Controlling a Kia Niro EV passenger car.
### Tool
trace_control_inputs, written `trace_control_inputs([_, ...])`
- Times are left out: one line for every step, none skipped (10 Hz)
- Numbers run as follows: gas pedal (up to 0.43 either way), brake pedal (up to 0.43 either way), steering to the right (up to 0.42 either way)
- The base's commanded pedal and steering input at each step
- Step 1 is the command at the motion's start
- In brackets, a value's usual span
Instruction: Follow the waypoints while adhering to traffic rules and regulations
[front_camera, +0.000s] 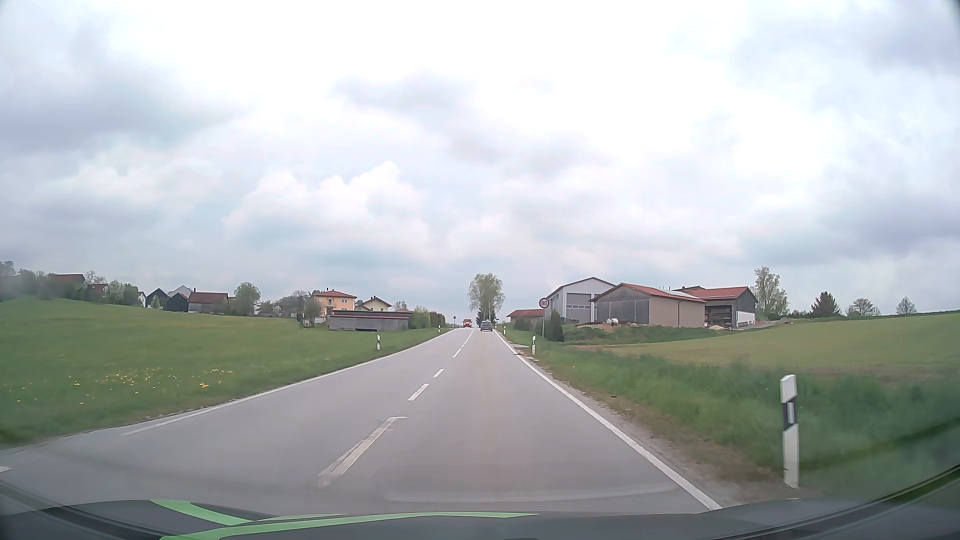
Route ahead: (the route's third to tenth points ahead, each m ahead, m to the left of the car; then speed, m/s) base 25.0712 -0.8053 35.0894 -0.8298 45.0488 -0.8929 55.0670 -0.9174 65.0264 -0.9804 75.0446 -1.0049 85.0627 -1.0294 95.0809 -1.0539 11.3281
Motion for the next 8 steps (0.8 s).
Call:
trace_control_inputs([0.551, 0.0, -0.003])
trace_control_inputs([0.551, 0.0, -0.003])
trace_control_inputs([0.551, 0.0, -0.002])
trace_control_inputs([0.551, 0.0, -0.001])
trace_control_inputs([0.551, 0.0, 0.0])
trace_control_inputs([0.551, 0.0, 0.0])
trace_control_inputs([0.551, 0.0, 0.0])
trace_control_inputs([0.551, 0.0, 0.001])
